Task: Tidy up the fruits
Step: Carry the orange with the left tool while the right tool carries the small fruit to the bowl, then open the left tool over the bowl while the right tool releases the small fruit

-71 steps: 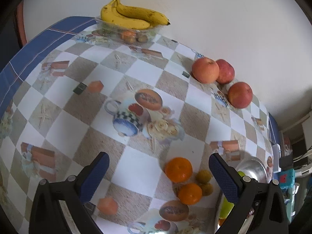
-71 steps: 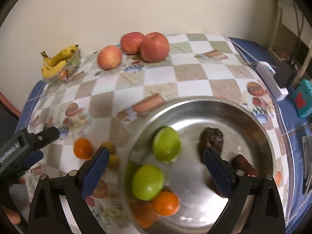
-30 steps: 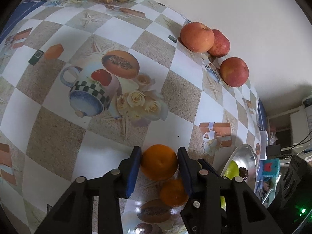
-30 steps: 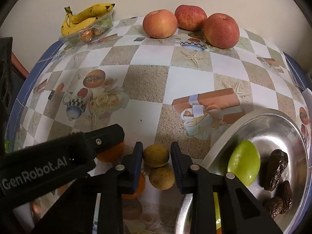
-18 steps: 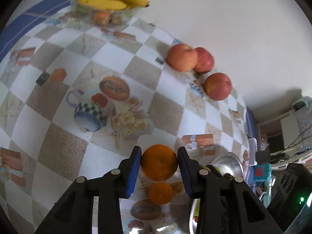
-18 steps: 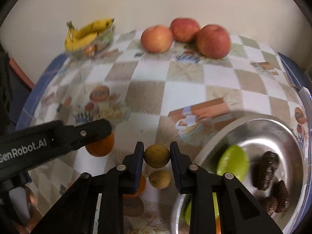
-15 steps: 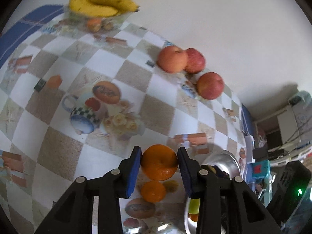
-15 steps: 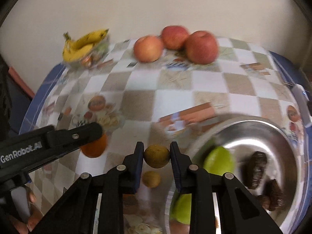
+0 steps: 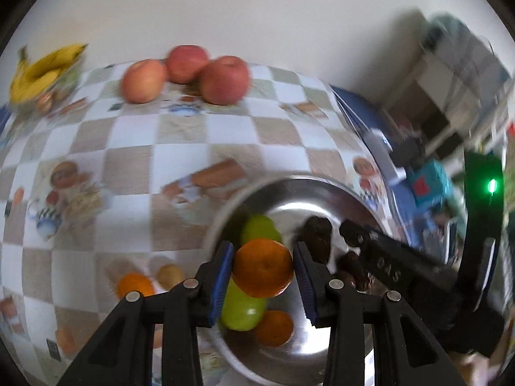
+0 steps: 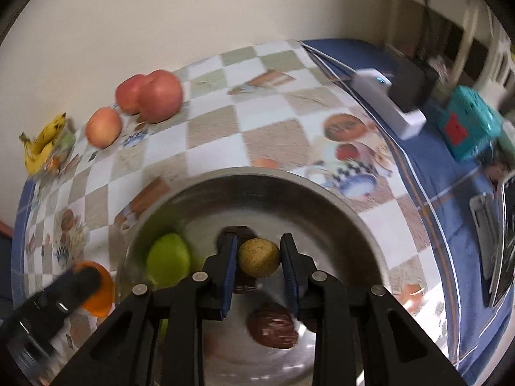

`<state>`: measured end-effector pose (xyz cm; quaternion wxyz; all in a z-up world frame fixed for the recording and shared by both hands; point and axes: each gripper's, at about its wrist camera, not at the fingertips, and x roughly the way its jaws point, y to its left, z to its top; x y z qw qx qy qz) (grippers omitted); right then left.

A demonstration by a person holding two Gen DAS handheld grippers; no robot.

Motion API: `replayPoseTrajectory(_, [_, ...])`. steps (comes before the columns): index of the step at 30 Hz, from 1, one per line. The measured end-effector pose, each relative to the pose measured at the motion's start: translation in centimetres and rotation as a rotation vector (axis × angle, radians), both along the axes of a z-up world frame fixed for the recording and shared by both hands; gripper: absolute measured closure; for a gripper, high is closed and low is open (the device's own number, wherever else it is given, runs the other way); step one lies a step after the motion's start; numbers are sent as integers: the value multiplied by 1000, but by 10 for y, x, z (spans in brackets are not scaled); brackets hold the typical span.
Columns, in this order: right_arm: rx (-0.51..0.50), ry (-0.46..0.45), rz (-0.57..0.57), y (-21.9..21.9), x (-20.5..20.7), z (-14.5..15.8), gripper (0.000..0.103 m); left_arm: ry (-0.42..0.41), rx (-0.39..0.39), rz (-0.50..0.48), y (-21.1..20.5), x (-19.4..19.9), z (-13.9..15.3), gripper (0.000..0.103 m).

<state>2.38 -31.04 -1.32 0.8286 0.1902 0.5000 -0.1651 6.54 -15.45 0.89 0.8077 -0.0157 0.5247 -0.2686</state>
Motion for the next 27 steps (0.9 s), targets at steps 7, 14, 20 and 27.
replayPoseTrajectory(7, [25, -8, -9, -9, -1, -8, 74, -9, 63, -72, -27, -13, -20, 62])
replayPoseTrajectory(14, [38, 26, -12, -12, 1, -26, 74, -31, 111, -121, -47, -26, -29, 62])
replayPoseTrajectory(20, [55, 41, -25, -17, -1, -33, 74, -57, 149, -155, -57, -33, -32, 62])
replayPoseTrajectory(27, [61, 50, -28, -16, -2, -33, 74, -52, 156, -166, -58, -35, -32, 61])
